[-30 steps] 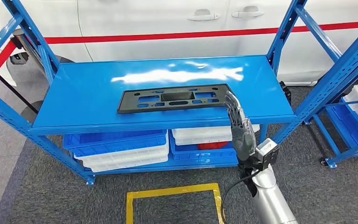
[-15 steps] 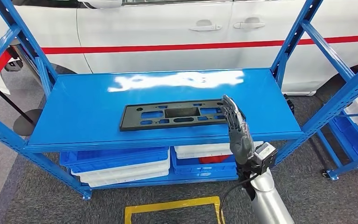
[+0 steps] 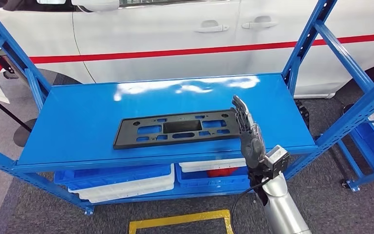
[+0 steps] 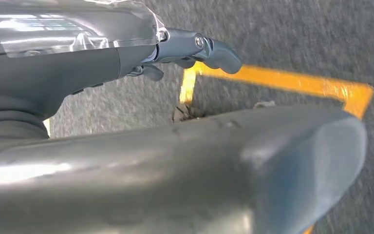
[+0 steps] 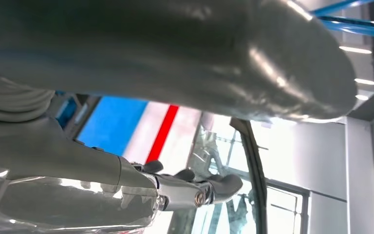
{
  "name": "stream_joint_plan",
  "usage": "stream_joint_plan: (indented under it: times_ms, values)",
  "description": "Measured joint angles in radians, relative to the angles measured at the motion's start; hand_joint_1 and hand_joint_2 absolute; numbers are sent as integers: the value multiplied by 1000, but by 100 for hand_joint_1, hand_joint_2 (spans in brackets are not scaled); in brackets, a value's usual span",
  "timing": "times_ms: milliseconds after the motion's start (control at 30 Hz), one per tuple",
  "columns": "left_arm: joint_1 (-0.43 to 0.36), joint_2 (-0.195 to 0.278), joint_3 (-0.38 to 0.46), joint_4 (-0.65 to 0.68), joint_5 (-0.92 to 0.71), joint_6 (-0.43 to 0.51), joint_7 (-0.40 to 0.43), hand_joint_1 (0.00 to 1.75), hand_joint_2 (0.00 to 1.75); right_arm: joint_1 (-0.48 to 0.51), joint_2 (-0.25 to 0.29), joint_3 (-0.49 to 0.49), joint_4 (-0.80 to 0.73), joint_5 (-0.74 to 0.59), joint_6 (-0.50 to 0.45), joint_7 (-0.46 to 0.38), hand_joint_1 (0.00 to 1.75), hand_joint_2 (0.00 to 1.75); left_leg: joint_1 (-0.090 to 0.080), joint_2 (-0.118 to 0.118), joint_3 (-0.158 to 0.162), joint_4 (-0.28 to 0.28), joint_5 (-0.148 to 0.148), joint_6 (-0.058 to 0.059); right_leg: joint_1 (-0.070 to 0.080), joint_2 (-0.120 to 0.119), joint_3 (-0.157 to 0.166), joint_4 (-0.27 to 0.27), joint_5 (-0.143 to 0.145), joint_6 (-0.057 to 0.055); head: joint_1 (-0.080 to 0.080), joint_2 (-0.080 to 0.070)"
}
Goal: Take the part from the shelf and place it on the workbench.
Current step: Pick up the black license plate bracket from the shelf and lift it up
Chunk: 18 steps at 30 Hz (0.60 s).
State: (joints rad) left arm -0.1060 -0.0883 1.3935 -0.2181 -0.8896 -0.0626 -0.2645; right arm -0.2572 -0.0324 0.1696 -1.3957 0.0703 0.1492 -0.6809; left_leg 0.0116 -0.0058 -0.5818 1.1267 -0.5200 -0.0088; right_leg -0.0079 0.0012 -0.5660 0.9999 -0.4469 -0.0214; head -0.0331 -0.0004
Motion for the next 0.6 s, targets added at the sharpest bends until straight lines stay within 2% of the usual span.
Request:
stream_joint_plan:
  times_ms: [67,100,133,167,233,267,300,333,367,433,467,500,567,600]
  values:
    - [1,0,0,0,0,5,1,0,0,0,-1,18,0,45,-22,2,0,0,1,0,-77,123,-49,-5,3,0,5,0,-6,-8,0,0]
    - [3,0,0,0,0,8,1,0,0,3,-1,29,0,73,-34,3,0,0,1,0,-108,161,-58,-7,4,2,8,0,-10,-10,0,0]
    - [5,0,0,0,-1,11,1,0,0,7,-2,43,-3,102,-45,4,0,0,1,0,-123,166,-47,-9,5,3,12,0,-14,-10,0,0]
    - [7,0,0,0,-1,14,1,0,0,13,-3,59,-8,130,-54,5,0,44,1,0,-120,134,-14,-9,6,5,18,1,-19,-9,0,0]
    - [9,0,0,0,-2,17,1,0,0,24,-5,97,-24,186,-74,8,0,131,0,0,-77,3,77,-3,7,5,33,1,-31,-6,0,0]
    - [9,0,0,0,-2,19,0,0,0,29,-7,119,-34,221,-91,10,0,175,-3,1,-57,-56,99,1,8,6,39,2,-36,-3,0,0]
    - [9,0,0,0,-2,19,-1,0,0,34,-9,143,-45,271,-118,17,0,175,-6,1,-44,-91,111,7,9,5,40,3,-41,2,0,0]
    - [10,-1,0,0,-2,20,-2,0,0,40,-12,167,-55,328,-151,26,0,175,-9,1,-39,-105,109,11,9,5,40,3,-45,7,0,0]
    - [11,-1,0,0,-1,20,-4,0,0,43,-14,191,-64,389,-186,38,0,175,-11,1,-38,-109,103,15,10,6,41,3,-48,13,0,0]
    - [14,-4,0,0,0,19,-8,0,0,41,-20,235,-76,509,-256,71,0,175,-6,1,-31,-116,110,24,12,5,42,7,-57,24,0,0]
    - [13,-5,0,0,0,18,-10,0,0,33,-23,255,-76,573,-295,95,0,175,-3,1,-27,-121,111,28,11,4,35,26,-70,29,0,0]
    - [12,-7,0,1,0,17,-12,0,0,23,-26,275,-71,637,-335,121,0,175,1,2,-24,-125,111,32,9,4,14,66,-92,34,0,0]
    - [10,-9,0,1,1,15,-17,0,0,-1,-31,315,-45,755,-417,173,0,175,1,3,-21,-127,109,37,2,3,-59,195,-147,44,0,0]
    - [10,-9,0,1,1,14,-19,0,0,-12,-33,334,-25,805,-459,196,0,175,1,3,-20,-127,107,38,-1,3,-97,252,-161,47,0,0]
